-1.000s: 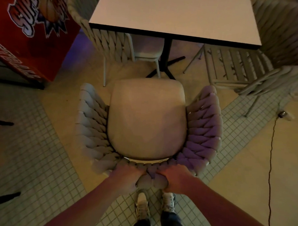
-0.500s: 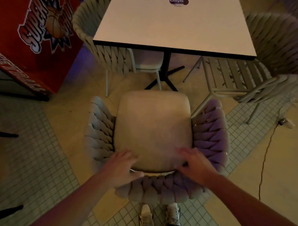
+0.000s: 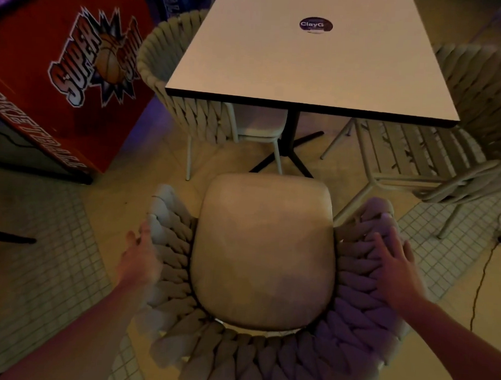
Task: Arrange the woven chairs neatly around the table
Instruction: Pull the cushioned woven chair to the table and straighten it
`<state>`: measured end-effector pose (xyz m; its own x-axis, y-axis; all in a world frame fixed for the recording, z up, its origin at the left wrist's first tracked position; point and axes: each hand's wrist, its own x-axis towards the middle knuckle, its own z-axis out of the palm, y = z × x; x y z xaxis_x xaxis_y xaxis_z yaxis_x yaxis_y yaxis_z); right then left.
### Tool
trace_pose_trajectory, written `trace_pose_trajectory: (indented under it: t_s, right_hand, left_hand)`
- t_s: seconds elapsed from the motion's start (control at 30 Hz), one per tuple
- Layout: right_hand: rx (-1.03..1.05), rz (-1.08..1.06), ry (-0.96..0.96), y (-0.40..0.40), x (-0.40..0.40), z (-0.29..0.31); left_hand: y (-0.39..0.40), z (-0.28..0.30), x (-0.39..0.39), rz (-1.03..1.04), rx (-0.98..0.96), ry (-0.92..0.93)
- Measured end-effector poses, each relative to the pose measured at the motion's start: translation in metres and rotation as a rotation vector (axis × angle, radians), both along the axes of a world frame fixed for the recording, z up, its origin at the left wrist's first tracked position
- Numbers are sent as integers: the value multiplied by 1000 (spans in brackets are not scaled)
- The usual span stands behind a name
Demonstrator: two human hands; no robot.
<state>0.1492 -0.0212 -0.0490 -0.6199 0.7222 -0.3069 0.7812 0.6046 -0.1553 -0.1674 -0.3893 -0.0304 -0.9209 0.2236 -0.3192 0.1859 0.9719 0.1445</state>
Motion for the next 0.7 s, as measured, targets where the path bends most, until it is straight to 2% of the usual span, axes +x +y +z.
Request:
trace_pose_trajectory:
  t_s: [0.07, 0.17, 0.7]
  right_hand:
    - [-4, -92, 77, -2, -1, -1]
    - [-6, -198, 128, -5, -3, -1]
    - [-69, -210, 198, 54, 3, 7]
  left_hand:
    - [1, -1, 0, 43, 92, 23]
    - [1, -2, -5, 38, 125, 43]
    - [65, 3, -20, -64, 67, 25]
